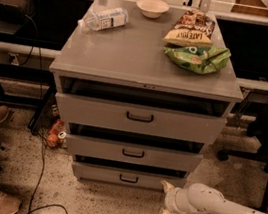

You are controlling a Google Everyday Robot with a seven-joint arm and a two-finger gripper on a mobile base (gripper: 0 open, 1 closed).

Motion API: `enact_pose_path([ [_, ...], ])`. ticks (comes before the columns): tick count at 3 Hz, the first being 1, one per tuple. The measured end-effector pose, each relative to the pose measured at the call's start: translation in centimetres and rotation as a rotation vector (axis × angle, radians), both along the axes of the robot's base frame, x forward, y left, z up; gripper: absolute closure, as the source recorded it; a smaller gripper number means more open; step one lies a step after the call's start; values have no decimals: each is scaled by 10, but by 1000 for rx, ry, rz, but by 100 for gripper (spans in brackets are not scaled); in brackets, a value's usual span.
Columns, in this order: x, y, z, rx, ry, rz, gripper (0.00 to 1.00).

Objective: Open bottom drawer

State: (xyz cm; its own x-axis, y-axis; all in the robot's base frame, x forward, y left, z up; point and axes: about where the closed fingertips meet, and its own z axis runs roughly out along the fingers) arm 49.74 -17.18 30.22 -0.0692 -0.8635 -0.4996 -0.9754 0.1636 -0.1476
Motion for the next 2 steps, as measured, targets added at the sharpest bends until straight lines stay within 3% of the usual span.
enact_pose_path([
  [2, 6, 8, -19, 40, 7, 33, 0],
])
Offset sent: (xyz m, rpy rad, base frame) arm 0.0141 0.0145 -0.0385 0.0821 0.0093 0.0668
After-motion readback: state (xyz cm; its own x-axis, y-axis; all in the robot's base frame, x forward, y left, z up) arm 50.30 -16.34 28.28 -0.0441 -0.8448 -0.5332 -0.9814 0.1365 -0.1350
